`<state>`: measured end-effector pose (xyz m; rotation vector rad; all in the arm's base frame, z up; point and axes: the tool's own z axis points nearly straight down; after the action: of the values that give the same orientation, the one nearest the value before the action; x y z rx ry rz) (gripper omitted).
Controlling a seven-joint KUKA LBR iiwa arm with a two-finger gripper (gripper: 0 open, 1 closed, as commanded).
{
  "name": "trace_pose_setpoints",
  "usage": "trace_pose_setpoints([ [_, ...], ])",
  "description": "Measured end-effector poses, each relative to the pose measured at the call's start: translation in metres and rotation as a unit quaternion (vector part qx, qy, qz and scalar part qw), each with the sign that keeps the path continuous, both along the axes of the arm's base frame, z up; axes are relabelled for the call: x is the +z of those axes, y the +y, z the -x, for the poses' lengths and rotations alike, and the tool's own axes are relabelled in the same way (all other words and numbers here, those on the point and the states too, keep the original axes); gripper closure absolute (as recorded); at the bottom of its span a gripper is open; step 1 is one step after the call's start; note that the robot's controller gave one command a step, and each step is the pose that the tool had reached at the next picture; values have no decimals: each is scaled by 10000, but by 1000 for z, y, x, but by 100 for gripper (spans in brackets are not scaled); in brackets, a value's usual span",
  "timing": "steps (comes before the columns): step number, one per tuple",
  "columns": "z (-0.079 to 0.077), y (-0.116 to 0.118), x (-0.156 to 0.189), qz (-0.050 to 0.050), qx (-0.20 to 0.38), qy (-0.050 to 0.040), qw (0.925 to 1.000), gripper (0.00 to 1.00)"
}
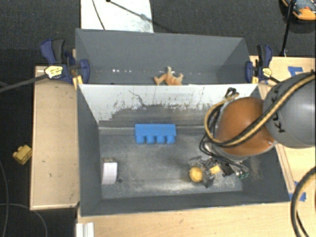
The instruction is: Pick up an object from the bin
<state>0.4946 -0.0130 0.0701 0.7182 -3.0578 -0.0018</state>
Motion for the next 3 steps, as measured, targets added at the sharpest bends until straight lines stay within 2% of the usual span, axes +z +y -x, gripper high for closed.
trace_pose_setpoints([
  [1, 1, 1, 0, 3, 61, 10, 10000, 100],
  [2, 12, 7, 0, 0, 143, 2, 9999, 100],
  [3, 16, -1, 97, 0, 109, -13, 9999, 100],
])
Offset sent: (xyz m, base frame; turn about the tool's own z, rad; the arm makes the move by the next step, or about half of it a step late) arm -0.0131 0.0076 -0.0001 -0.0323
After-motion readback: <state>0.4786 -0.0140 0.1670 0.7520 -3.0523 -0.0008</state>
